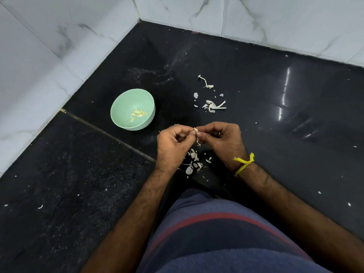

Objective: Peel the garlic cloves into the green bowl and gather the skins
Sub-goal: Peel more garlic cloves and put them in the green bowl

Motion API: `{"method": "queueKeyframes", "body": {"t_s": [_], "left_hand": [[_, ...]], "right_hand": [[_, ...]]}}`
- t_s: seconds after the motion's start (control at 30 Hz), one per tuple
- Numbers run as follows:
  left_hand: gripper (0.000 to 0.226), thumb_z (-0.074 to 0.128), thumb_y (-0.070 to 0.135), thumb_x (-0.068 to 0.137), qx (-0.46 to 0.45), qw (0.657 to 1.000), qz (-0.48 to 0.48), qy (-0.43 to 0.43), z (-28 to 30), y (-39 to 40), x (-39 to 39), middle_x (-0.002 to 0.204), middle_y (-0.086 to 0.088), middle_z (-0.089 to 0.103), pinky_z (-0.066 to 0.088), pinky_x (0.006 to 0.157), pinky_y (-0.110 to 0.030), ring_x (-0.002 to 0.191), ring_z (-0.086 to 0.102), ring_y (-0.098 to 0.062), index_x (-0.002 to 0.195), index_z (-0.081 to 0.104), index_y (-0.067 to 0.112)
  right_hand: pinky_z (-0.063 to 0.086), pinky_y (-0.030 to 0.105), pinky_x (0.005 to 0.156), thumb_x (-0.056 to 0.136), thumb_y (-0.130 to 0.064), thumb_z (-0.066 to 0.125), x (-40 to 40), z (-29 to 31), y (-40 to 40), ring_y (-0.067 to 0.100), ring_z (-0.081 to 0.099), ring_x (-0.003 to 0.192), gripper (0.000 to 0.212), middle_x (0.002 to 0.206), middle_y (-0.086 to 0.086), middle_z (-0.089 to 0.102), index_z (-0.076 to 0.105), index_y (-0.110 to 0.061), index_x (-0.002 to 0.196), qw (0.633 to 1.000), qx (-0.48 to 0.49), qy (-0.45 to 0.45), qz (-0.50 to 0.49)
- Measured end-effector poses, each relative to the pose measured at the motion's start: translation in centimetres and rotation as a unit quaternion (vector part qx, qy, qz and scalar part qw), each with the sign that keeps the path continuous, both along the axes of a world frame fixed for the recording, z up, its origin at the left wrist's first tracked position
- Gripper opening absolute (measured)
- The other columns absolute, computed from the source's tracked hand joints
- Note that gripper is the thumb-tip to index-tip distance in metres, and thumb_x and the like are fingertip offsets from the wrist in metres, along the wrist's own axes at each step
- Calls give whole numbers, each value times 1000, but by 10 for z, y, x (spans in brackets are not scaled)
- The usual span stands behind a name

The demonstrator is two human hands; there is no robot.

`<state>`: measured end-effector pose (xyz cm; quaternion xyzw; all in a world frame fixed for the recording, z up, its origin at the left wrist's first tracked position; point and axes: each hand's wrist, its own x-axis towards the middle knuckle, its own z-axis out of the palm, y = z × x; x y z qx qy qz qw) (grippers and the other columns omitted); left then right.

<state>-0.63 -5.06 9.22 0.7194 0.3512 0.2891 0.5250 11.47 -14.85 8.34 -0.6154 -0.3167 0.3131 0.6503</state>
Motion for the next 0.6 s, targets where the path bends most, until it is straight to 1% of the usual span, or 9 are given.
{"method": "queueKeyframes", "body": {"t_s": [0.07, 0.13, 0.17, 0.27, 0.37, 0.43, 0.47, 0.53, 0.6], "left_hand": [[4, 76, 1, 83, 33, 999, 4, 6, 0, -2, 2, 80, -6, 74, 59, 68, -29, 69, 71, -14, 86, 78, 4], [3, 77, -1, 81, 59, 998, 16, 9, 1, -4, 5, 79, -5, 73, 55, 64, -20, 65, 66, -4, 83, 77, 2], [3, 77, -2, 80, 69, 997, 23, 10, 1, -6, 7, 79, -5, 72, 53, 63, -17, 64, 65, -2, 81, 77, 1], [3, 78, -1, 79, 80, 996, 32, 11, 0, -7, 11, 80, -5, 72, 52, 62, -14, 63, 65, -1, 81, 77, 2], [5, 81, 7, 77, 60, 998, 34, 12, -1, -8, 12, 77, -1, 72, 52, 62, -17, 63, 64, -2, 79, 77, 4], [10, 80, 16, 74, 28, 999, 43, 7, -1, -10, 12, 74, -1, 72, 53, 62, -20, 64, 66, -8, 77, 77, 6], [13, 79, 19, 73, 1, 999, 49, 3, -1, -10, 12, 73, -4, 72, 54, 61, -23, 64, 69, -14, 76, 76, 6], [16, 79, 21, 71, -45, 997, 57, 1, -1, -11, 12, 71, -10, 73, 58, 62, -30, 66, 73, -27, 77, 76, 6], [14, 78, 21, 72, -51, 997, 57, 18, -1, -10, 12, 68, -10, 73, 60, 64, -34, 64, 74, -28, 75, 75, 7]], "right_hand": [[56, 21, 67, 81, 2, 76, -1, 1, 0, 12, 72, 72, 12, 83, 9, 76, 74, 6, 93, 1000, 1, -3, -8], [55, 18, 66, 81, 4, 75, -2, 1, 1, 9, 72, 72, 11, 84, 8, 75, 74, 7, 91, 1000, 3, -11, -15], [55, 19, 67, 82, 4, 75, -2, 0, 1, 9, 72, 73, 10, 84, 8, 75, 74, 7, 92, 1000, 4, -13, -17], [57, 24, 68, 83, 4, 73, -2, -1, 2, 14, 73, 74, 10, 84, 11, 75, 73, 6, 93, 1000, 7, -2, -19], [61, 33, 69, 86, 5, 70, -3, -2, -1, 21, 72, 75, 11, 85, 18, 74, 71, 8, 96, 997, 14, 69, -12], [61, 35, 69, 86, 3, 69, -3, -3, -3, 25, 71, 77, 12, 88, 22, 73, 71, 6, 98, 992, 18, 126, -3], [61, 34, 69, 87, 2, 69, -3, -4, -3, 26, 71, 77, 13, 90, 22, 73, 72, 4, 99, 989, 17, 144, 3], [61, 34, 70, 87, 2, 68, -2, -5, -3, 26, 71, 78, 15, 93, 23, 73, 72, 3, 102, 988, 10, 156, 15], [61, 35, 72, 87, 2, 68, -1, -5, -2, 28, 71, 80, 18, 95, 24, 73, 71, 1, 106, 988, 3, 155, 20]]}}
